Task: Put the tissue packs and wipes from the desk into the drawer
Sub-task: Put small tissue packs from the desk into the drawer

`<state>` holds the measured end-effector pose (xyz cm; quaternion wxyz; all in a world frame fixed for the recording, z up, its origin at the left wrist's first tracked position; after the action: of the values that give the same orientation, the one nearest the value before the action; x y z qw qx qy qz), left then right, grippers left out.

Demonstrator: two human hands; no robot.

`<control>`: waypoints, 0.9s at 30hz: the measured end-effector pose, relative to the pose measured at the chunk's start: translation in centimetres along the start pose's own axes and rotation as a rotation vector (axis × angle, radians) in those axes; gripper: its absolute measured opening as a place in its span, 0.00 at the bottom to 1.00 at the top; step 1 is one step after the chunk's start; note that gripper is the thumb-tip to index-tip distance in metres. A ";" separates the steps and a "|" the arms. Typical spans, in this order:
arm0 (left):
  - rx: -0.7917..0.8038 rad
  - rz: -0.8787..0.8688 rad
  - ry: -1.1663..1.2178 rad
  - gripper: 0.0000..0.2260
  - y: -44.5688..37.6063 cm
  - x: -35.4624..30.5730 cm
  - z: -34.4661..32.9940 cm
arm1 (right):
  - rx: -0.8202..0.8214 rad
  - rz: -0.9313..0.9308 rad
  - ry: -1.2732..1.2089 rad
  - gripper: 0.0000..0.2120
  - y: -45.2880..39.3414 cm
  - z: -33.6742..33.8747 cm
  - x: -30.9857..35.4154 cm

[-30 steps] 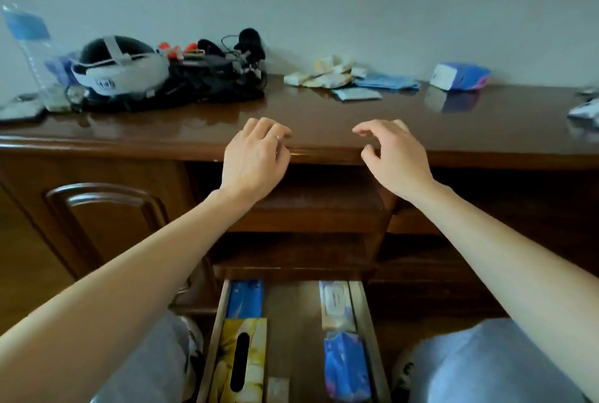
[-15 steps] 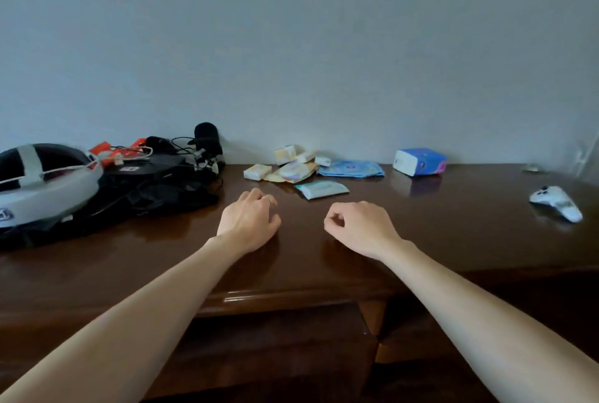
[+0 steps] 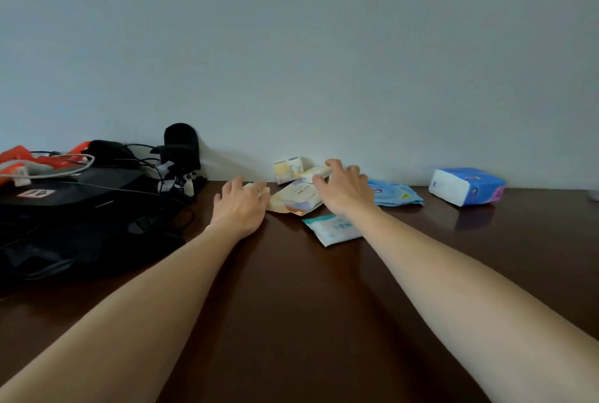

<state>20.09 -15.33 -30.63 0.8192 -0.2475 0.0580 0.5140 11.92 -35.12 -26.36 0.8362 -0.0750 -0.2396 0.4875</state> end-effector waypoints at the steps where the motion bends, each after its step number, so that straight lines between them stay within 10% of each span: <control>1: 0.005 -0.004 0.014 0.20 -0.9 0.2 -0.4 | 0.002 -0.036 -0.009 0.29 -1.5 -0.7 0.4; 7: -0.051 -0.044 0.007 0.17 -2.6 0.7 -1.5 | 0.204 -0.128 0.075 0.38 -6.7 -5.0 1.0; 13: -0.110 -0.052 -0.032 0.16 -0.5 -0.5 0.2 | -0.012 -0.146 -0.019 0.14 -3.9 -2.6 0.2; 18: -0.227 -0.013 0.166 0.19 5.7 0.4 3.8 | -0.353 0.066 -0.086 0.10 3.4 2.7 -0.4; 27: -0.356 0.039 0.536 0.18 27.1 -3.2 13.7 | -0.103 0.284 -0.797 0.17 28.1 11.2 5.0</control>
<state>-7.18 -2.09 -26.99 0.7086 -0.5123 0.1854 0.4483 -13.23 -17.64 -24.97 0.5979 0.0454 -0.5554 0.5761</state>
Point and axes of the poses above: each hand's wrist, its own y-axis away from the middle knuckle, its own z-axis out of the back of the hand, x = y × z, the point moved 3 cm from there along -y, towards the middle knuckle, and after that the axes turned 3 degrees about -x, right-handed, at the moved point
